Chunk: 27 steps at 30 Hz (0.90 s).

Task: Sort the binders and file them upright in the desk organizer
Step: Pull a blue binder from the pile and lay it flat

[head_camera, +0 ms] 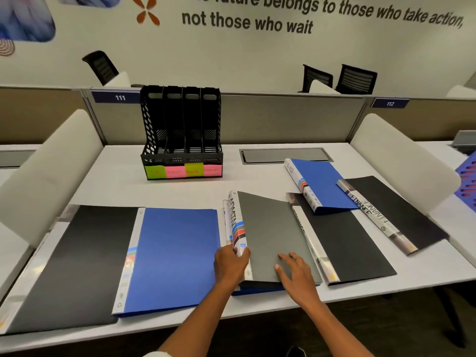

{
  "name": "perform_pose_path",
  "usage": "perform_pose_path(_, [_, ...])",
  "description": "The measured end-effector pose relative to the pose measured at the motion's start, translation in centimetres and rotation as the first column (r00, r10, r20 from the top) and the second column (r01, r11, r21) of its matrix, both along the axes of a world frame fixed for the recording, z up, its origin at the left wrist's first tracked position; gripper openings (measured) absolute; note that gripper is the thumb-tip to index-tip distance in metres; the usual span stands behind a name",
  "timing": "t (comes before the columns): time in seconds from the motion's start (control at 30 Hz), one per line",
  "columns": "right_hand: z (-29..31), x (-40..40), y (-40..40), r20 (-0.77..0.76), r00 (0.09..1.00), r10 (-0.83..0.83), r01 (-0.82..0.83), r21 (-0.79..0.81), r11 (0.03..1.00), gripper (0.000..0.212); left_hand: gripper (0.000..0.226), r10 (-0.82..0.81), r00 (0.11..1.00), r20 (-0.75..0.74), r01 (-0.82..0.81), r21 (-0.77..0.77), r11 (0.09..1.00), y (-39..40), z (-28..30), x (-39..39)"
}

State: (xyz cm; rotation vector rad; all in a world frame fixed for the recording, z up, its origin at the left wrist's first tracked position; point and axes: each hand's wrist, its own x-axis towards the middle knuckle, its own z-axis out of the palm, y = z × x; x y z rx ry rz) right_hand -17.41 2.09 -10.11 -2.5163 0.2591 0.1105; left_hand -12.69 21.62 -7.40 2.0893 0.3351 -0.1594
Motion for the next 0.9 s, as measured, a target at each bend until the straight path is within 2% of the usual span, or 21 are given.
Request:
perform_pose_path(0.07, [-0.3, 0.3, -0.3, -0.002, 1.000, 0.011, -0.011, -0.047, 0.999, 0.047, 0.044, -0.006, 1.000, 0.013, 0.004, 0.112, 0.994, 0.4, 0.0, 0.6])
perform_pose_path(0.23, [-0.4, 1.9, -1.4, 0.064, 0.998, 0.009, -0.003, -0.089, 0.996, 0.041, 0.043, -0.001, 0.998, 0.060, -0.013, 0.226, 0.974, 0.5, 0.3, 2.3])
perform_pose_path(0.43, [0.6, 6.1, -4.7, 0.211, 0.967, -0.142, 0.115, 0.138, 0.984, 0.026, 0.052, -0.069, 0.968, 0.242, -0.026, 0.368, 0.929, -2.4, 1.4, 4.8])
perform_pose_path(0.53, [1.3, 9.0, -7.1, 0.226, 0.922, -0.314, 0.245, 0.288, 0.926, 0.022, 0.053, -0.133, 0.946, 0.296, 0.019, 0.358, 0.934, -4.3, 1.8, 6.3])
perform_pose_path(0.6, [1.6, 11.1, -8.9, 0.166, 0.887, -0.430, 0.343, 0.386, 0.856, 0.022, 0.051, -0.161, 0.937, 0.309, 0.052, 0.333, 0.942, -5.7, 1.9, 7.5])
perform_pose_path(0.63, [1.7, 12.0, -9.8, 0.099, 0.864, -0.494, 0.403, 0.453, 0.795, 0.022, 0.050, -0.166, 0.935, 0.313, 0.061, 0.320, 0.946, -6.3, 1.9, 8.0])
perform_pose_path(0.67, [1.7, 12.9, -10.8, 0.003, 0.828, -0.561, 0.469, 0.544, 0.696, 0.021, 0.049, -0.161, 0.934, 0.319, 0.059, 0.307, 0.950, -6.9, 2.0, 8.6])
perform_pose_path(0.73, [2.1, 14.8, -12.9, -0.246, 0.735, -0.632, 0.568, 0.733, 0.374, 0.022, 0.048, -0.150, 0.931, 0.332, 0.050, 0.292, 0.955, -8.2, 2.0, 9.6])
perform_pose_path(0.8, [2.7, 16.4, -14.8, -0.452, 0.669, -0.590, 0.591, 0.805, 0.055, 0.034, 0.047, -0.154, 0.927, 0.341, 0.055, 0.282, 0.958, -9.2, 2.1, 10.4])
perform_pose_path(0.83, [2.9, 17.1, -15.7, -0.507, 0.656, -0.558, 0.583, 0.811, -0.050, 0.039, 0.047, -0.156, 0.926, 0.345, 0.058, 0.276, 0.959, -9.8, 2.1, 10.9])
perform_pose_path(0.9, [3.2, 18.2, -17.3, -0.548, 0.655, -0.520, 0.563, 0.813, -0.148, 0.044, 0.046, -0.160, 0.922, 0.352, 0.066, 0.264, 0.962, -11.1, 2.1, 11.8])
